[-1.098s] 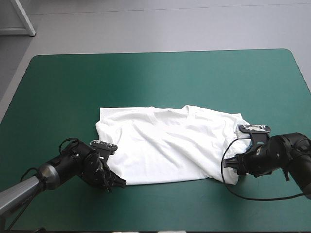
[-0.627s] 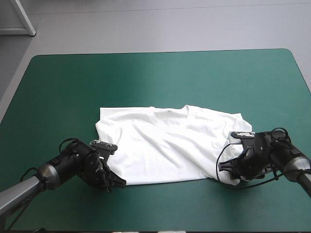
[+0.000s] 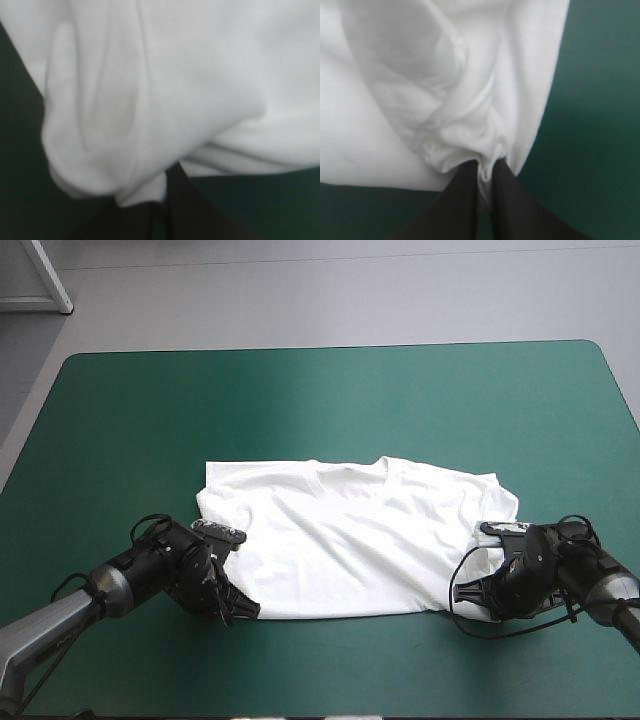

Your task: Fold the cloth

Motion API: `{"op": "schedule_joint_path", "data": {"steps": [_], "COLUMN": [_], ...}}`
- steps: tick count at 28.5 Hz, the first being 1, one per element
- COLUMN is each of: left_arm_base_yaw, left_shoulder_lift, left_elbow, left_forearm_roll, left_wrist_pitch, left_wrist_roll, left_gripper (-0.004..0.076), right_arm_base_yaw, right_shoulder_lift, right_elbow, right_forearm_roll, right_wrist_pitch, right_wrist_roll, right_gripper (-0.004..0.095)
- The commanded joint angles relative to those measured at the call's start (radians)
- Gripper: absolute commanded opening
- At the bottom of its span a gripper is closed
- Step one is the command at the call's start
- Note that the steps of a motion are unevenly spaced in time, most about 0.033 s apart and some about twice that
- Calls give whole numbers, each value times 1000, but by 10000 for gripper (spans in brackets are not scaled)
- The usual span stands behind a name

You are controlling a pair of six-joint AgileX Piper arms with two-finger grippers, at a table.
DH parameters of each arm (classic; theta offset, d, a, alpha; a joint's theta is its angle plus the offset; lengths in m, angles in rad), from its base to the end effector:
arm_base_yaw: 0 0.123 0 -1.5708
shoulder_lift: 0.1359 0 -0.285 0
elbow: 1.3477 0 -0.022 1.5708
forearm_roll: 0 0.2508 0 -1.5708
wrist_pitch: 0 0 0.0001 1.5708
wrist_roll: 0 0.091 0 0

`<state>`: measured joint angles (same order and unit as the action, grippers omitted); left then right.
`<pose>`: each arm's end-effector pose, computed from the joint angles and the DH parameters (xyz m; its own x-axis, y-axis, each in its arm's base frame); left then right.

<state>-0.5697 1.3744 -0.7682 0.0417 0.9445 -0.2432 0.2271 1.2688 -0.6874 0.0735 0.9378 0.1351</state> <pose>0.1879 -0.1167 0.2117 -0.9336 0.3404 -0.1122 0.3416 0.9398 0.0094 0.1904 0.0495 0.2145 -0.9908 -0.0469 -0.1270 -0.0577 0.9949 0.0825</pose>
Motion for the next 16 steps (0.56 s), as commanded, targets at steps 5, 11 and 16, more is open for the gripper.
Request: {"op": "schedule_joint_path", "data": {"steps": [5,11,16], "left_arm_base_yaw": [0,0,2], "left_shoulder_lift": [-34,-34,-28], "left_elbow": [-236,-387,-473], "left_forearm_roll": [133,166,295], "left_wrist_pitch": [70,117,50], "left_wrist_roll": [13,58,54], "left_gripper": [-9,-9,-9], "right_arm_base_yaw": [1,1,1], "right_shoulder_lift": [-53,-53,-48], "right_elbow": [-260,-450,-518], "right_forearm_roll": [-31,-47,-120], "right_wrist_pitch": [77,63,-11], "right_wrist_roll": [12,12,33], "right_gripper": [-19,-19,-19]}}
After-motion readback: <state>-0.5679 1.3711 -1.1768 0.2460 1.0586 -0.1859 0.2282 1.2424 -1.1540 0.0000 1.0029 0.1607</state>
